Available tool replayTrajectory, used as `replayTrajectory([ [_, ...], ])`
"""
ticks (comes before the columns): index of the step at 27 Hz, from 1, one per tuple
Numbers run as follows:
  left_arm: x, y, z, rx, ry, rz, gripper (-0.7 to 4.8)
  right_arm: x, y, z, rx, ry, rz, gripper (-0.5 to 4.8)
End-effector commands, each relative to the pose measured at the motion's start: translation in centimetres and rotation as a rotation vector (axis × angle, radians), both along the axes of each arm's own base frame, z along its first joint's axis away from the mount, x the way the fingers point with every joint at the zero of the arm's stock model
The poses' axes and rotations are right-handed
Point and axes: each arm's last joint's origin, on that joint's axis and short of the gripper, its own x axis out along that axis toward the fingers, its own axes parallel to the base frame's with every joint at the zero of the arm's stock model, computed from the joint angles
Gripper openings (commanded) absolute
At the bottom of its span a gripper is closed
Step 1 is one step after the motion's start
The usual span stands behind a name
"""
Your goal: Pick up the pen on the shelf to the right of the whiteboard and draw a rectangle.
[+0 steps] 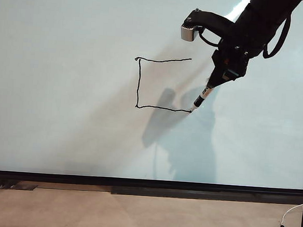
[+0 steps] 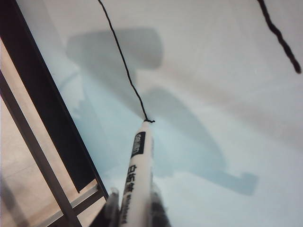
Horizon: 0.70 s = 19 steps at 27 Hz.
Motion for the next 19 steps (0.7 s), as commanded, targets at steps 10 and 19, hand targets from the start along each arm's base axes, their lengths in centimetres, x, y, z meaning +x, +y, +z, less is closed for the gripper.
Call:
replayTrajectory([
  [10,0.0,0.0,0.2,0.001,-0.016,0.000,-0.05,0.4,0.1,1.7,0.025,-0.094,-0.018,-0.05],
  [19,0.0,0.0,0.2,0.001,-0.016,0.000,-0.05,0.4,0.1,2.7,0.019,-0.118,-0.038,-0.06],
])
